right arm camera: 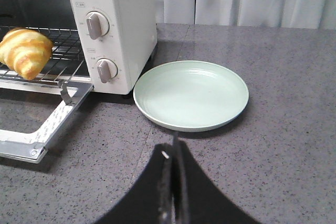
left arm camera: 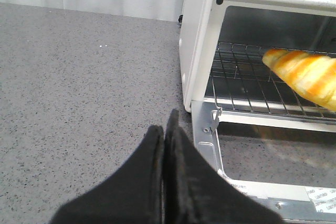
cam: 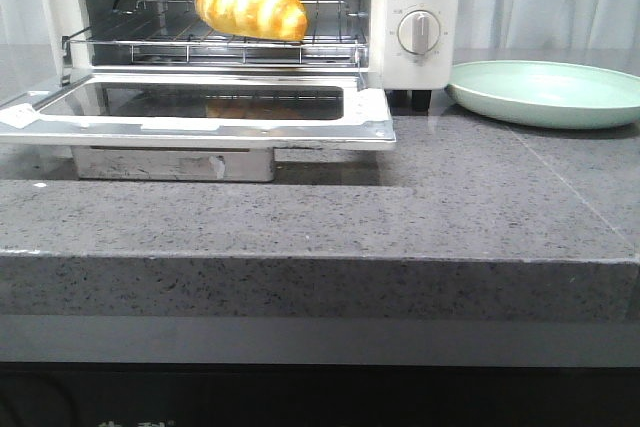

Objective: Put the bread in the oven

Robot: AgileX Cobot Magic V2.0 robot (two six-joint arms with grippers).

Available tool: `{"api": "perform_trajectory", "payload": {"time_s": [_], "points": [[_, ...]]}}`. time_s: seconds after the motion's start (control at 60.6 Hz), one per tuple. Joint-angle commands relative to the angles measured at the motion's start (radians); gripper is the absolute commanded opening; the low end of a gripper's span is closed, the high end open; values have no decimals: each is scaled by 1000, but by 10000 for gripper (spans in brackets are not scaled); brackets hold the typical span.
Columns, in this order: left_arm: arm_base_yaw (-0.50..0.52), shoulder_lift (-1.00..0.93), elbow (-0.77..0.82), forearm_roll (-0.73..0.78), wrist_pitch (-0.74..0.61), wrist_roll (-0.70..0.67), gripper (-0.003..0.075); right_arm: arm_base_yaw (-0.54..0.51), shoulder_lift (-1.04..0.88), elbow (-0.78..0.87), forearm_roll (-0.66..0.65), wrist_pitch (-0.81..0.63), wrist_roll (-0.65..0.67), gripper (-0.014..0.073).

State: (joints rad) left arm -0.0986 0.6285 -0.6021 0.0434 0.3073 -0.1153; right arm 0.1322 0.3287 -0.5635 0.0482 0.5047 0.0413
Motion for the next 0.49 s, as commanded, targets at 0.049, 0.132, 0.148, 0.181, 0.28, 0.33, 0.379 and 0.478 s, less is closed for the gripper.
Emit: {"api": "perform_trajectory", "payload": {"time_s": [0.049, 0.132, 0.148, 0.181, 0.28, 0.33, 0.379, 0.478], "points": [[4, -2, -26, -6, -84, -10, -20, -4, 6, -24, 4, -85, -10, -67], [4, -2, -26, -6, -84, -10, -20, -4, 6, -24, 4, -85, -10, -67], [4, -2, -26, -6, -84, -10, -20, -4, 6, -24, 4, -85, -10, -67], [4, -2, -26, -6, -84, -10, -20, -4, 6, -24, 4, -85, -10, -67], [4, -2, -26, -6, -84, -10, -20, -4, 6, -24, 4, -85, -10, -67], [4, -2, -26, -6, -84, -10, -20, -4, 6, -24, 4, -85, -10, -67], [4, -2, -24, -6, -84, -10, -20, -4, 6, -24, 4, -85, -10, -67], [4, -54, 4, -6, -84, -10, -20, -4, 6, -24, 4, -85, -10, -67]]}}
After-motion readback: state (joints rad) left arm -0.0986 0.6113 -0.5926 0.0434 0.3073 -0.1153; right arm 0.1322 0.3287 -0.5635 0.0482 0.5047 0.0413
